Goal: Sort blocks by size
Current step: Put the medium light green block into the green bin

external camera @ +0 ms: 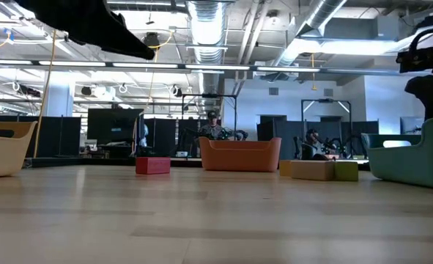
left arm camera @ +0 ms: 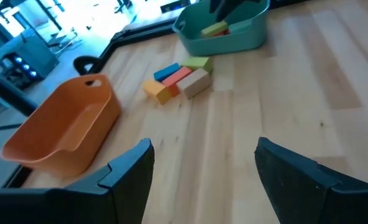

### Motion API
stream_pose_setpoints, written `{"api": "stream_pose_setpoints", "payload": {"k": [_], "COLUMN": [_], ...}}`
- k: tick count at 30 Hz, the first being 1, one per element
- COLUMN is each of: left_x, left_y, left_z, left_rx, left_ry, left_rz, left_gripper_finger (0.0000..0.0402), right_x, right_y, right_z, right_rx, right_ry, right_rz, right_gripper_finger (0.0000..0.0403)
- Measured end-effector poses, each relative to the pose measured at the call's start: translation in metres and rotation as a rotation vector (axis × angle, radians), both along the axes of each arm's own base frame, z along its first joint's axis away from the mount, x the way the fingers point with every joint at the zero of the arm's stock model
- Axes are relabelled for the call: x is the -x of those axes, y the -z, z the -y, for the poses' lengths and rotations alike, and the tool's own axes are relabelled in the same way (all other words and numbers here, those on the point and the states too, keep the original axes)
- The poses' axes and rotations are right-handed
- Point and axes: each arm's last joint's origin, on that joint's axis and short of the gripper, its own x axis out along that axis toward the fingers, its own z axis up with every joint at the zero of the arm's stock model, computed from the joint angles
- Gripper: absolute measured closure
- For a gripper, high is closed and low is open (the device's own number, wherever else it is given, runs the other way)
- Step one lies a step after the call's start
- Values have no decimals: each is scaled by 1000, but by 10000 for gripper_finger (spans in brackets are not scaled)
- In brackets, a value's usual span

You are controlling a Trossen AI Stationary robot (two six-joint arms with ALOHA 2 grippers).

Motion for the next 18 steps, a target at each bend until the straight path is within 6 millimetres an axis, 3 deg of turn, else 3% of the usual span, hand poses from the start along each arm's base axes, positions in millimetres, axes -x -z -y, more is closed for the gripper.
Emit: {"api": "stream_pose_setpoints", "payload": {"k": [9, 18], "left_x": [-3, -5], "left_y": [13, 22], "left_z": [-36, -76], "left_rx": [37, 171], "left_ry": [-192, -312], "left_rz": [-115, -205], "left_gripper_finger": [134, 134], "right_x": [-8, -38], "right_y": [-11, -36], "right_z": [-3, -6], "right_rx": [36, 146], "right_ry": [-48, -234], "right_rz": [59, 199], "right_gripper_finger": [177, 178]}}
